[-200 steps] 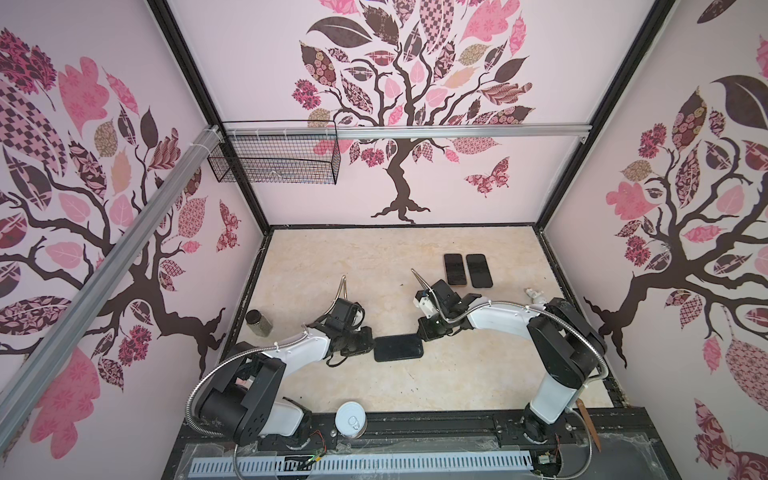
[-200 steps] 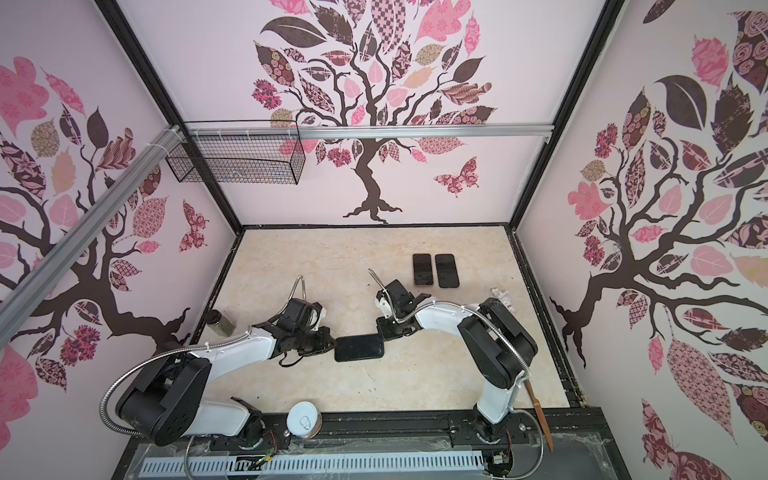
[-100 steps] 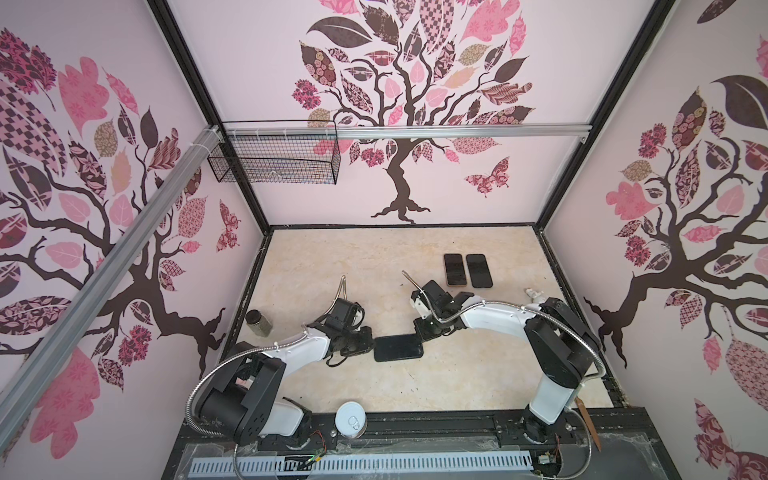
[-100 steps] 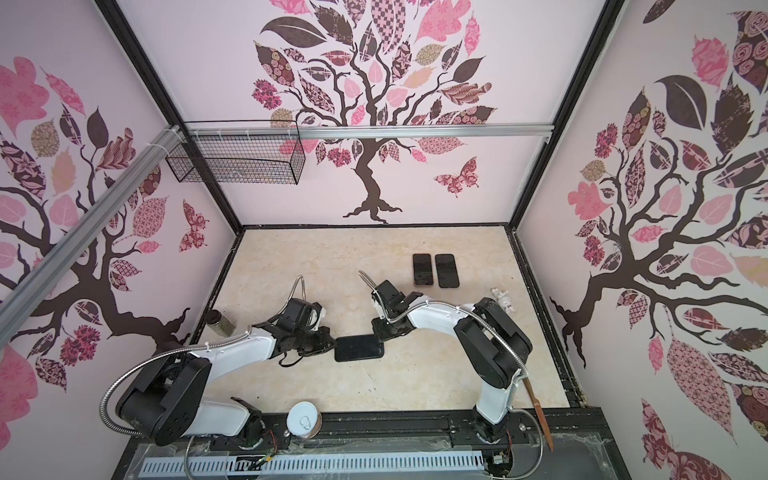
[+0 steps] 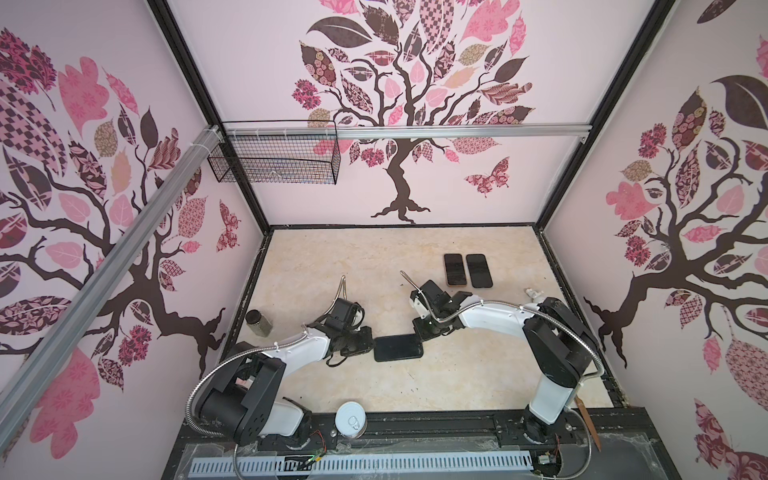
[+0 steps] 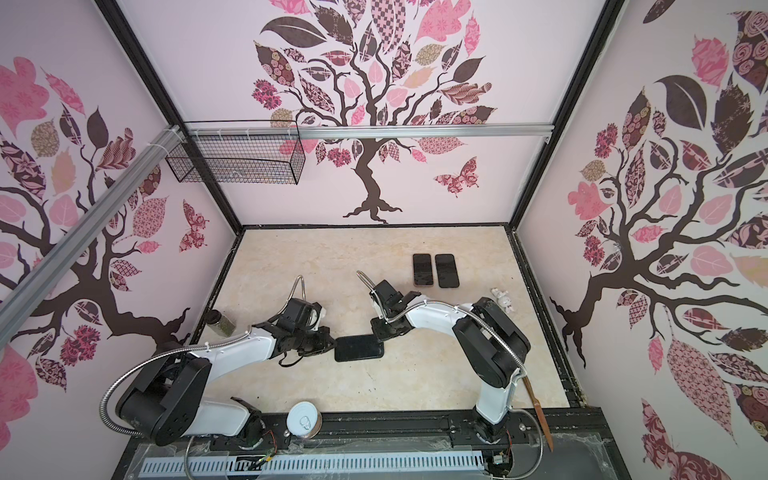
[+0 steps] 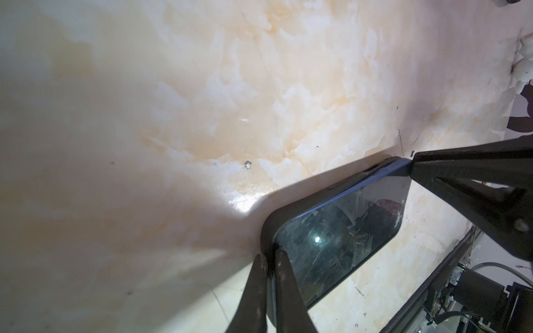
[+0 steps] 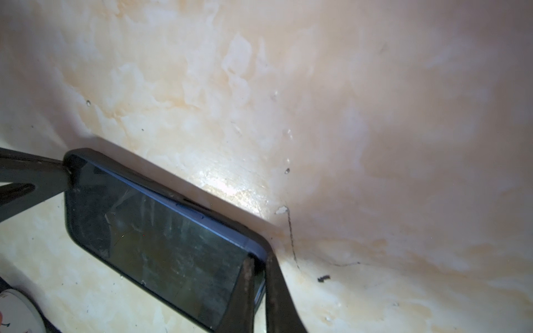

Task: Put the phone into the phone case

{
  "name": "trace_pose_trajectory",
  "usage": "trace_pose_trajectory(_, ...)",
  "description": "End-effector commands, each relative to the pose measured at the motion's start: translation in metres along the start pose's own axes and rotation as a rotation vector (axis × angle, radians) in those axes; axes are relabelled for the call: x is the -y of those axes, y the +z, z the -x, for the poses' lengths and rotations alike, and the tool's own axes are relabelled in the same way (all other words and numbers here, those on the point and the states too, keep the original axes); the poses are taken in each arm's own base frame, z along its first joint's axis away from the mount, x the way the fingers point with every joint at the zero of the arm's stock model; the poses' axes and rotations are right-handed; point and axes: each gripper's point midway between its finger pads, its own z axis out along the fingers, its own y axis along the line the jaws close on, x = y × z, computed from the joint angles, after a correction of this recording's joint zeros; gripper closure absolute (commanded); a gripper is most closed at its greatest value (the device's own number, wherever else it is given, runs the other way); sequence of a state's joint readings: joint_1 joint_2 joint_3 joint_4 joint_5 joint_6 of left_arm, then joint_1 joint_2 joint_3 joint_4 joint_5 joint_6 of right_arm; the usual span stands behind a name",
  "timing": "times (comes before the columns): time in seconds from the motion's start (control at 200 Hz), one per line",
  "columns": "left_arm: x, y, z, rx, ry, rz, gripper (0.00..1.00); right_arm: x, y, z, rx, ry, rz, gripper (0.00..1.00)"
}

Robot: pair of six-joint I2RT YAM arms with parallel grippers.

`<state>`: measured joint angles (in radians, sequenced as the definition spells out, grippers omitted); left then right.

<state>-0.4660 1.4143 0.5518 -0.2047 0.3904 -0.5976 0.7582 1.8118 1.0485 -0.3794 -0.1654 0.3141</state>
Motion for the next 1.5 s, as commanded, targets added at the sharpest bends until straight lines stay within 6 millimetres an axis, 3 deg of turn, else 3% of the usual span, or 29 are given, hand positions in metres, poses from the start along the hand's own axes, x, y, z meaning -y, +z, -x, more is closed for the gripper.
trace_pose_trajectory(0.0,0.007,0.007,0.008,0.019,0.032,-0.018,0.91,0.033,0.101,-0.110,-0.310,-0.039,-0.122,0.90)
trace_pose_trajectory(0.3,0.007,0.007,0.008,0.022,0.030,-0.016,0.91,0.037,0.106,-0.122,-0.339,-0.053,-0.145,0.90)
trace_pose_trajectory(0.46,0.004,0.006,0.005,0.019,0.023,-0.010,0.91,0.028,0.091,-0.113,-0.289,-0.047,-0.113,0.91)
trace_pose_trajectory(0.64,0.006,-0.001,0.003,0.029,0.017,-0.014,0.85,0.019,0.057,-0.069,-0.166,-0.020,-0.051,0.90)
trace_pose_trajectory(0.81,0.010,-0.009,0.006,0.046,0.030,-0.019,0.73,0.014,0.006,-0.015,-0.017,-0.005,0.004,0.81)
trace_pose_trajectory(0.98,0.013,-0.009,0.006,0.042,0.038,-0.026,0.67,0.012,-0.032,0.011,0.080,-0.014,0.005,0.71)
trace_pose_trajectory(1.16,0.014,-0.009,0.005,0.035,0.043,-0.033,0.65,0.008,-0.044,0.008,0.081,-0.004,0.025,0.70)
trace_pose_trajectory(1.495,0.014,-0.007,0.003,0.020,0.046,-0.043,0.65,0.006,-0.032,-0.024,0.008,0.022,0.088,0.74)
